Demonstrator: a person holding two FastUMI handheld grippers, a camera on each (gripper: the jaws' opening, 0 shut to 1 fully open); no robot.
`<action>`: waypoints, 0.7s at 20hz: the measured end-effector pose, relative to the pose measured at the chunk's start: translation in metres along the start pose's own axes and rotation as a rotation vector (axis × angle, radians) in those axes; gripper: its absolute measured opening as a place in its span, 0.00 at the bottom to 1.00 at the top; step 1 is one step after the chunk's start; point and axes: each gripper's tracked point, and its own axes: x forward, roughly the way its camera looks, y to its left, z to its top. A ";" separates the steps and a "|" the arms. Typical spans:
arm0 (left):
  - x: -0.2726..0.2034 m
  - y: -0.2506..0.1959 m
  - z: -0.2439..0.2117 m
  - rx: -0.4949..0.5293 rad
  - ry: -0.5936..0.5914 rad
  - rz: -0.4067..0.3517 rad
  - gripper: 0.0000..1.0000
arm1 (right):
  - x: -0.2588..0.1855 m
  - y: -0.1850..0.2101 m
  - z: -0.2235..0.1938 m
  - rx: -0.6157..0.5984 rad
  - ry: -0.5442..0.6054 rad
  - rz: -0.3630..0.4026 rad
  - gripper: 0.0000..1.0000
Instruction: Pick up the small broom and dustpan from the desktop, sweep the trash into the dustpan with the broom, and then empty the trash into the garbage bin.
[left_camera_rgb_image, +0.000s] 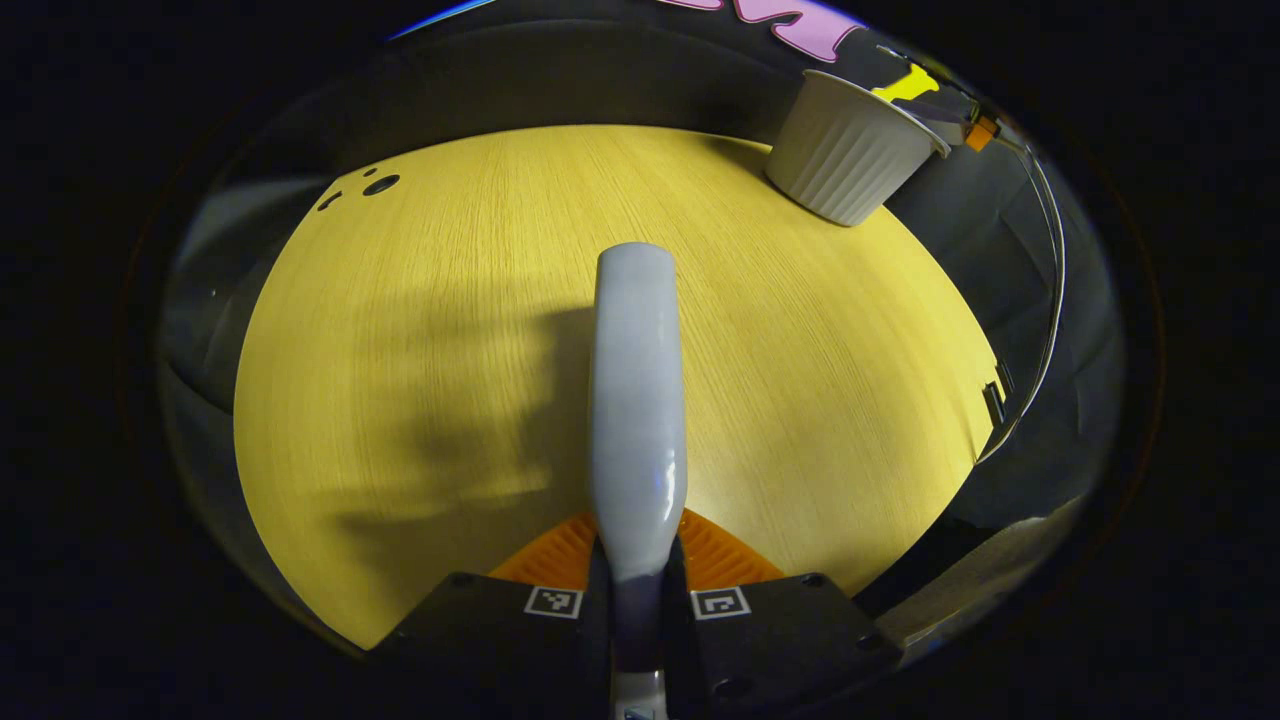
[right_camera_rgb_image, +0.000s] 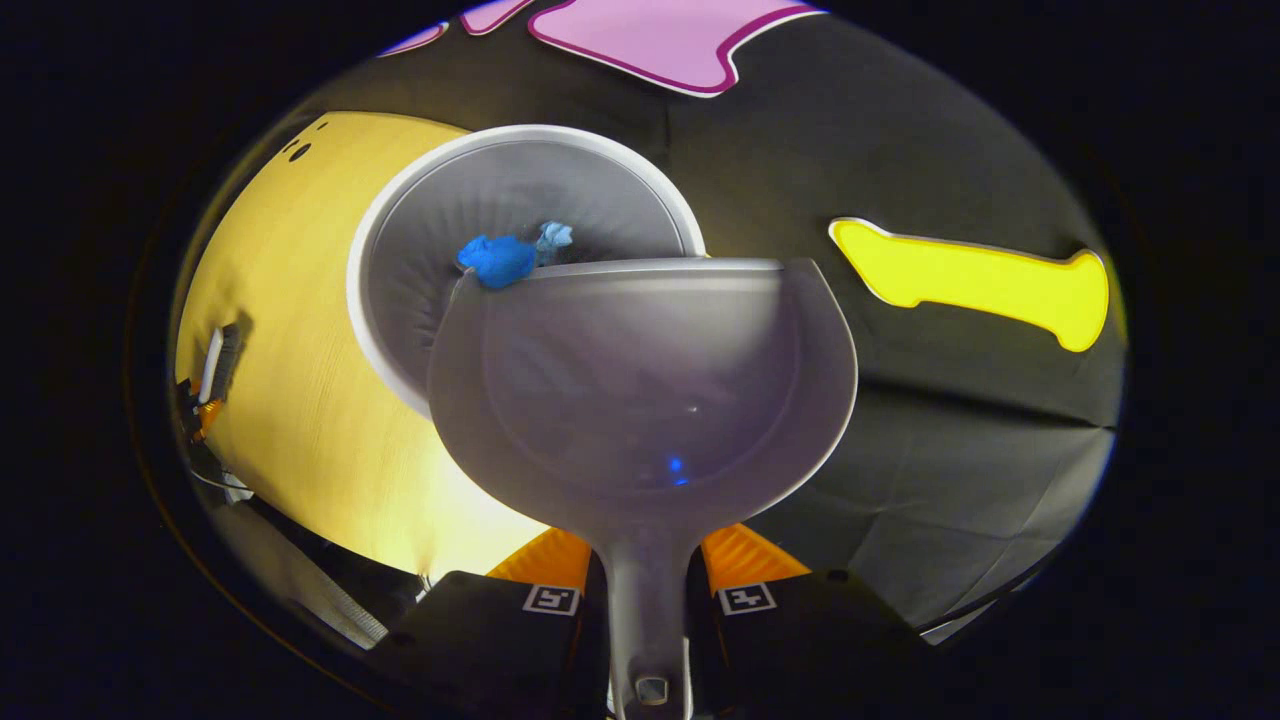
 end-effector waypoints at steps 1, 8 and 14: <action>0.000 -0.001 0.000 0.000 0.000 -0.001 0.28 | 0.000 0.000 0.000 -0.002 -0.001 -0.002 0.35; -0.001 -0.003 0.001 0.002 0.002 0.001 0.25 | -0.005 0.000 0.001 0.145 -0.127 0.053 0.36; -0.002 -0.002 0.004 0.028 -0.005 0.005 0.28 | -0.028 0.013 -0.017 0.379 -0.339 0.149 0.35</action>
